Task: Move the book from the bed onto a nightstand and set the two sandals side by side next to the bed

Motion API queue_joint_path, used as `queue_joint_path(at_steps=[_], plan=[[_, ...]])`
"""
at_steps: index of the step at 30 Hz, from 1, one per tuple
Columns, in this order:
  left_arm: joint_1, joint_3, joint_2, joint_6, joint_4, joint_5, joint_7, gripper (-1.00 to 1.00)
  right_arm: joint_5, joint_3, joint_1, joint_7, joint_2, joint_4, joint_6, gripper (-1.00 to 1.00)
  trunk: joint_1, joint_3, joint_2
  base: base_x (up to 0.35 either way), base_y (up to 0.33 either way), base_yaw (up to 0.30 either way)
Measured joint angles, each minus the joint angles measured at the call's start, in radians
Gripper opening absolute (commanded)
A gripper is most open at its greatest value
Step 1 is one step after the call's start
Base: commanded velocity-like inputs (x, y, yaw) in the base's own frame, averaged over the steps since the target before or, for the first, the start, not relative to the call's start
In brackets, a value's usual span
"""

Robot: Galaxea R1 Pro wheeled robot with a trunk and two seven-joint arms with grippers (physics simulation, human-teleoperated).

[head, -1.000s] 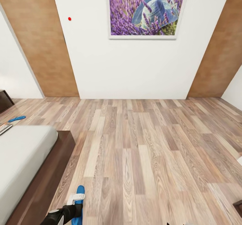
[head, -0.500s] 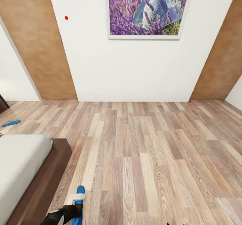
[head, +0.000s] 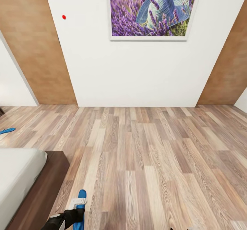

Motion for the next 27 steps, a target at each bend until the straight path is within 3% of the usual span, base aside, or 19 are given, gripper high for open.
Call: queue_joint_path(at_steps=[27], plan=[[0.000,0.000,0.000,0.000,0.000,0.000,0.000,-1.00,0.001,0.000,0.000,0.000,0.000,0.000,0.000,1.00,0.000,0.000,0.000,0.310,-0.006,0.000]])
